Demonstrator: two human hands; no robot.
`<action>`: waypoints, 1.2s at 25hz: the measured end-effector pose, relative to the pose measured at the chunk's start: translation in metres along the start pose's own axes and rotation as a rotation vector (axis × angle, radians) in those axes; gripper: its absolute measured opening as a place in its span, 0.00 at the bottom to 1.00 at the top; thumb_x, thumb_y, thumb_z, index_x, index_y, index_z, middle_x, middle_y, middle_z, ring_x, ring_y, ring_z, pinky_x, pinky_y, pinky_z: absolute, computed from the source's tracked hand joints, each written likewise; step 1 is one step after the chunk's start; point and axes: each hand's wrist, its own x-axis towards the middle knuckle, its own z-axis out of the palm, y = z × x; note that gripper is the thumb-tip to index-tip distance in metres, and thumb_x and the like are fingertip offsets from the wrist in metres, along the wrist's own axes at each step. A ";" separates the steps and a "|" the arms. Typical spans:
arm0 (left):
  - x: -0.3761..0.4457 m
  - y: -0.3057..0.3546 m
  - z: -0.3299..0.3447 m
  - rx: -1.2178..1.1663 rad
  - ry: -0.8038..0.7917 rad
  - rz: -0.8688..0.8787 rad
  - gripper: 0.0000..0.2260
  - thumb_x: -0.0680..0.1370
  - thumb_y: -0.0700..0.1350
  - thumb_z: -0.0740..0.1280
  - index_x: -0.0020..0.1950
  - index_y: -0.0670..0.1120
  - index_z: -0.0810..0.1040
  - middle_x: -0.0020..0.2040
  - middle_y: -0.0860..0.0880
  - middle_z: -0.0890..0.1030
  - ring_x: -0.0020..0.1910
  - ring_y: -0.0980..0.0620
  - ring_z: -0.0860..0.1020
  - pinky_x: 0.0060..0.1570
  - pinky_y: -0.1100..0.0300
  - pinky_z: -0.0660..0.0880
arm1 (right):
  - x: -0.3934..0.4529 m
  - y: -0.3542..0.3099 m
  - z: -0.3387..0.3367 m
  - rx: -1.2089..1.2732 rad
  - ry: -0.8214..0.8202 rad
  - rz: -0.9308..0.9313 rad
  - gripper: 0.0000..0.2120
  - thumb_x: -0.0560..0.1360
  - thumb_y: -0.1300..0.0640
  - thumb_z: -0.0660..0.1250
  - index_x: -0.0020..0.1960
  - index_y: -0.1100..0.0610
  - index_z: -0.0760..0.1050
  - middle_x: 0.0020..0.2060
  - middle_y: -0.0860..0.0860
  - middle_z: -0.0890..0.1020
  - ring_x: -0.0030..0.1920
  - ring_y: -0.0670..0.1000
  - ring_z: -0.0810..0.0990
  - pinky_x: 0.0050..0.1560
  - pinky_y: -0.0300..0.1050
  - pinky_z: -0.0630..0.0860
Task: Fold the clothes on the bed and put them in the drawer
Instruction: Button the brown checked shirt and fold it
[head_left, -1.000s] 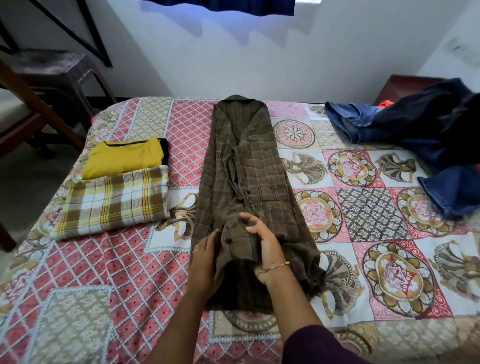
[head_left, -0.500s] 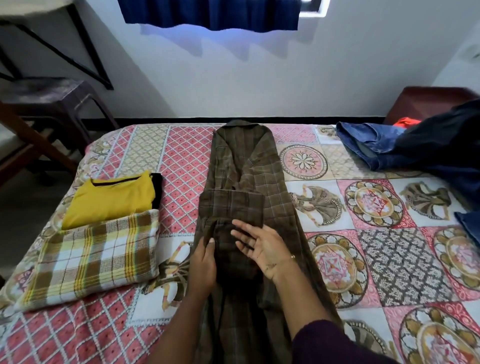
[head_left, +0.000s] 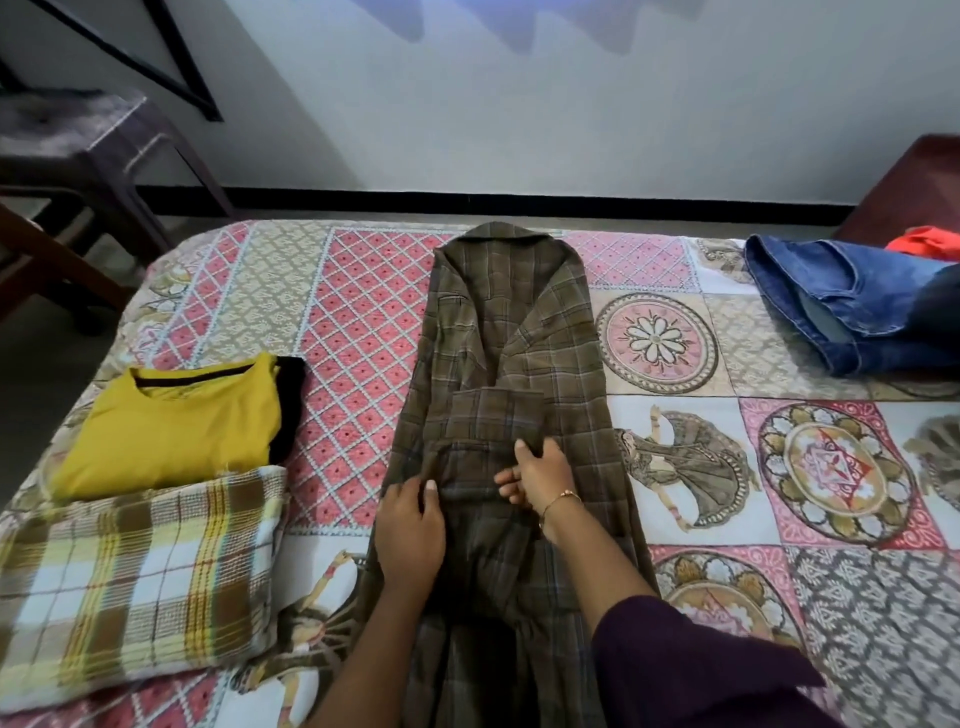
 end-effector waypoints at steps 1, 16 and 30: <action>0.003 0.004 0.004 0.039 0.005 -0.062 0.21 0.80 0.55 0.57 0.65 0.41 0.74 0.62 0.42 0.75 0.60 0.42 0.73 0.59 0.51 0.69 | 0.003 0.003 -0.001 -0.145 0.027 0.025 0.25 0.80 0.51 0.58 0.74 0.57 0.59 0.39 0.55 0.82 0.34 0.50 0.82 0.33 0.41 0.78; 0.029 0.027 -0.037 -0.286 -0.571 -0.432 0.14 0.77 0.43 0.66 0.62 0.43 0.74 0.51 0.45 0.80 0.46 0.45 0.80 0.43 0.58 0.76 | -0.024 -0.003 0.050 -0.381 -0.057 -0.221 0.22 0.81 0.53 0.54 0.73 0.59 0.60 0.69 0.59 0.67 0.70 0.59 0.63 0.68 0.49 0.61; 0.022 0.022 -0.078 -1.573 -0.484 -0.428 0.28 0.35 0.46 0.82 0.33 0.41 0.85 0.34 0.44 0.83 0.31 0.46 0.82 0.28 0.54 0.79 | -0.004 -0.010 0.068 0.644 0.099 0.427 0.21 0.82 0.50 0.52 0.50 0.63 0.77 0.47 0.60 0.79 0.47 0.59 0.78 0.59 0.54 0.73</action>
